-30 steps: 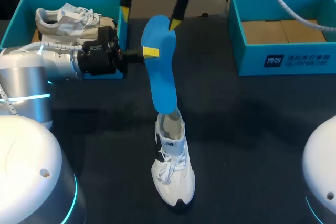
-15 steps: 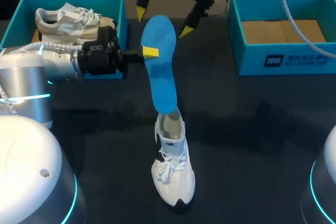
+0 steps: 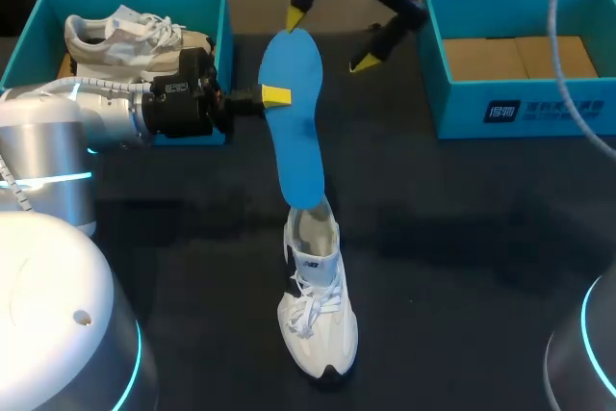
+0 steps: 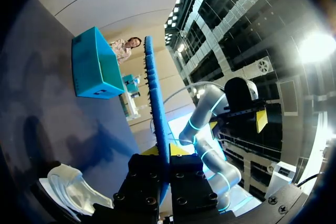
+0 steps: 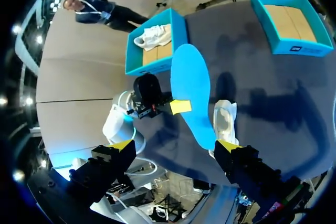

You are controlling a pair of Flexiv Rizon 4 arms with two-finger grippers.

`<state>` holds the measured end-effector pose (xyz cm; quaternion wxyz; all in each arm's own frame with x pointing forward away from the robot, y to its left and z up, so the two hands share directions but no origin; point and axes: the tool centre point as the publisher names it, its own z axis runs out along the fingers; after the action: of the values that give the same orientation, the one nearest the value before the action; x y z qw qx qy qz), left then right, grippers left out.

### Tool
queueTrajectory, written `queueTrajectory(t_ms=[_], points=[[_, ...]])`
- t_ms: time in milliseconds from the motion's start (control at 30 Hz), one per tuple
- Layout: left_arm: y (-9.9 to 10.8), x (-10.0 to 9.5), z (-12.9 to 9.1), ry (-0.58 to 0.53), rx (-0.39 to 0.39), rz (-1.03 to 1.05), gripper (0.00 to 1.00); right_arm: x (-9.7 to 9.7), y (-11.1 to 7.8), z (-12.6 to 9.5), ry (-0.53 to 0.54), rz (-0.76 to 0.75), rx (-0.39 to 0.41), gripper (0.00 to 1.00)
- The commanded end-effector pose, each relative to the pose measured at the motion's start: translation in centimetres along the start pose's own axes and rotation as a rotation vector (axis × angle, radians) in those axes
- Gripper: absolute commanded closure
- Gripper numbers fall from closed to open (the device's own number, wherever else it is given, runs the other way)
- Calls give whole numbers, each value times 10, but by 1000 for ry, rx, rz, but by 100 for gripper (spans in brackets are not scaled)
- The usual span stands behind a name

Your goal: Take the shoe out of the shoebox, open the shoe tongue, remove and reinsert the insole, then place the shoe into the shoebox

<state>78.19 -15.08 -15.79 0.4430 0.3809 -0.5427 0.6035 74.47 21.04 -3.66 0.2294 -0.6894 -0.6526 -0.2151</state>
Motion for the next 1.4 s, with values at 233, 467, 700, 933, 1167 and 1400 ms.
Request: queueTrajectory(t_ms=[233, 467, 700, 933, 1167, 1400], points=[[0, 1, 0, -5, 0, 0, 100, -15, 7, 2, 336, -4, -8, 0], [0, 1, 0, -5, 0, 0, 100, -26, 8, 6, 417, -7, -31, 0], [0, 1, 0, -5, 0, 0, 100, -34, 9, 10, 496, -26, -43, 0], [0, 1, 0, -5, 0, 0, 100, -41, 12, 15, 555, -40, -43, 0], [0, 1, 0, -5, 0, 0, 100, -44, 14, 21, 597, -54, -55, 0], [0, 1, 0, -5, 0, 0, 100, -49, 13, 26, 632, -68, -66, 0]])
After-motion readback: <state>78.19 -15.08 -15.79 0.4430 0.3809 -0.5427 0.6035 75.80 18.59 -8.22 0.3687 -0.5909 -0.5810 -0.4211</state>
